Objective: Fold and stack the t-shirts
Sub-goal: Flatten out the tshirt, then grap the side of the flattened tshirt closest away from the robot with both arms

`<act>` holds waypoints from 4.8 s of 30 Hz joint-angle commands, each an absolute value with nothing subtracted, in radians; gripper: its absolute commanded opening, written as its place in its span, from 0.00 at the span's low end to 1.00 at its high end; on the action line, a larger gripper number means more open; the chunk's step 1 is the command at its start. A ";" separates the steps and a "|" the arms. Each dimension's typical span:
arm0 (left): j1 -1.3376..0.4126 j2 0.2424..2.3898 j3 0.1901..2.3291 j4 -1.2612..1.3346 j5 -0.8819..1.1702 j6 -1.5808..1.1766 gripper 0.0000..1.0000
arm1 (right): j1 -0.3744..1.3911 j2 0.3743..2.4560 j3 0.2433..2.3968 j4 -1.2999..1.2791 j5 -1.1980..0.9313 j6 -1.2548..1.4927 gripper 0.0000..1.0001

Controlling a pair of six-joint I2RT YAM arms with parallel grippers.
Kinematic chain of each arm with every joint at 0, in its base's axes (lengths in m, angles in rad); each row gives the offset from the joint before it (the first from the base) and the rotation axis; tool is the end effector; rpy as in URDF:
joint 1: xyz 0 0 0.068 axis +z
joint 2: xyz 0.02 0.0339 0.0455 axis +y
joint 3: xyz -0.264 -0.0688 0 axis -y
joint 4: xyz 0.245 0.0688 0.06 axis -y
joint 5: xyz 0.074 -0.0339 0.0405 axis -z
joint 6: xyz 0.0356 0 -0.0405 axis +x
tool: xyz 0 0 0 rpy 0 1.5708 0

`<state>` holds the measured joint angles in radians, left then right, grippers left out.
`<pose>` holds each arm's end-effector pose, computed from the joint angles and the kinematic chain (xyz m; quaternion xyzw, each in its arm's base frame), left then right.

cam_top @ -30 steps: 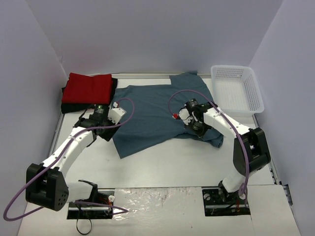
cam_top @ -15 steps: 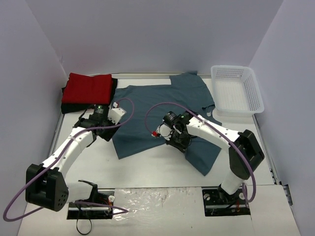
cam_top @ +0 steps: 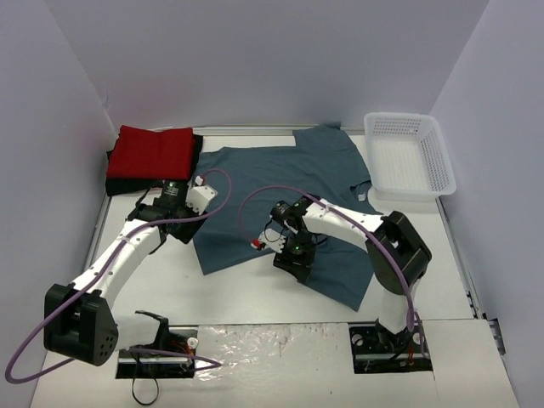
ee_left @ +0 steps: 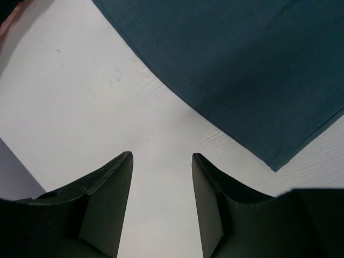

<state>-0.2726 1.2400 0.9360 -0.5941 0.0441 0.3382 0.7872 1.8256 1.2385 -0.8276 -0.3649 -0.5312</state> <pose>0.2444 -0.0700 0.2614 0.2907 0.8979 -0.0100 0.3305 0.2313 0.2501 0.1773 -0.6117 0.7663 0.1892 0.0530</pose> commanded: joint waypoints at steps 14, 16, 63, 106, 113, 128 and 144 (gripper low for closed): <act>-0.383 1.141 0.898 -0.752 0.170 0.574 0.47 | 0.499 1.465 1.166 -0.786 -0.212 -0.505 0.63; -0.439 1.134 0.882 -0.770 0.153 0.584 0.46 | 0.454 1.448 1.144 -0.713 -0.166 -0.457 0.63; -0.539 1.199 0.738 -0.672 -0.092 0.617 0.02 | 0.290 1.445 1.109 -0.761 -0.083 -0.512 0.61; -0.339 1.447 0.986 -0.586 -0.046 0.480 0.03 | 0.391 1.831 1.109 -0.799 -0.075 -0.727 0.00; -0.272 1.453 1.012 -0.551 -0.064 0.488 0.02 | 0.359 1.965 1.238 -0.770 -0.060 -0.701 0.00; -0.206 1.506 1.065 -0.499 -0.089 0.469 0.02 | 0.367 1.811 1.320 -0.900 -0.140 -0.722 0.35; -0.206 1.540 1.089 -0.469 -0.089 0.431 0.02 | 0.529 1.626 1.019 -1.022 -0.138 -0.723 0.42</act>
<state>-0.2138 1.5387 1.0496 -0.4839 -0.0788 0.4564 0.4961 1.6413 1.0340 -0.9482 -0.1318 -0.7315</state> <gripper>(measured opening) 0.046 0.414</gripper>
